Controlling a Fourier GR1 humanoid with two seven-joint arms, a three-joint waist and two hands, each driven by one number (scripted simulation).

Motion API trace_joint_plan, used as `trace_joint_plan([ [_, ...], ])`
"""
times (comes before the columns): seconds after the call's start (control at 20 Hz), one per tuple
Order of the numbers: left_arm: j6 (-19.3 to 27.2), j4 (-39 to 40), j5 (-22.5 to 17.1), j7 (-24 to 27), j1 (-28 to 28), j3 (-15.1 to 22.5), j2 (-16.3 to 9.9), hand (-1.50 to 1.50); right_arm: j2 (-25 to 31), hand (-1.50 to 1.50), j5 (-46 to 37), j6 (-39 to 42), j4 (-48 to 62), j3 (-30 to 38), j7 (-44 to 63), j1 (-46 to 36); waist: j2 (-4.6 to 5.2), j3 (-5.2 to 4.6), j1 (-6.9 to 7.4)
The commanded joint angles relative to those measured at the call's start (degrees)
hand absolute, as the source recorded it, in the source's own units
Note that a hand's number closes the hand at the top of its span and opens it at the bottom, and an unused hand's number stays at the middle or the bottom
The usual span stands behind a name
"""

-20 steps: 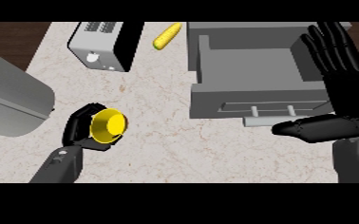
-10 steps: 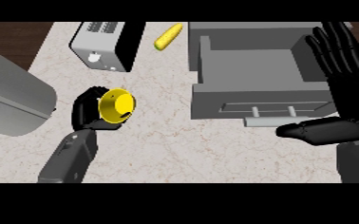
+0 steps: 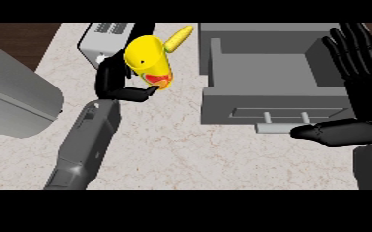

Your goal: Pick up the cup, place it into the drawer and close the drawer

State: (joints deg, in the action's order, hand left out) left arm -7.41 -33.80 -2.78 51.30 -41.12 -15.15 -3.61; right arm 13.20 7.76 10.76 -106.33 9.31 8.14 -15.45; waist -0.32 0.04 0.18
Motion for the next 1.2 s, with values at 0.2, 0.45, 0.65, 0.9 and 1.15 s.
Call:
trace_joint_plan([
  [0.2, 7.35, -13.16, -3.71, -17.74, -8.92, 8.54, 3.54, 1.50, -0.97, -1.50, -1.90, 0.28, 2.05, -0.30, -4.73, 1.75, -0.04, 0.01, -0.04],
  [0.45, 14.78, -14.50, -4.82, -26.77, -16.55, 13.64, 3.59, 1.50, -0.55, -1.50, -1.64, 0.39, 3.15, 0.67, -5.66, 1.08, 0.25, 0.00, -0.81],
  [0.65, 22.42, -8.61, -7.08, -31.76, -25.58, 16.06, 3.61, 1.50, -0.41, -1.50, -1.42, 0.59, 3.66, 0.49, -5.28, -0.06, 0.52, 0.00, -1.71],
  [0.9, 25.80, 0.64, -9.42, -37.14, -32.14, 19.75, 3.61, 1.50, 0.01, -1.50, -1.66, 1.14, 5.89, 0.35, -5.91, -1.80, 0.82, 0.02, -2.38],
  [1.15, 30.11, 9.64, -13.63, -36.91, -35.36, 26.14, 3.61, 1.50, -1.05, -1.50, -1.07, 1.08, 3.82, -2.07, -3.24, -4.03, 1.63, 0.07, -6.09],
])
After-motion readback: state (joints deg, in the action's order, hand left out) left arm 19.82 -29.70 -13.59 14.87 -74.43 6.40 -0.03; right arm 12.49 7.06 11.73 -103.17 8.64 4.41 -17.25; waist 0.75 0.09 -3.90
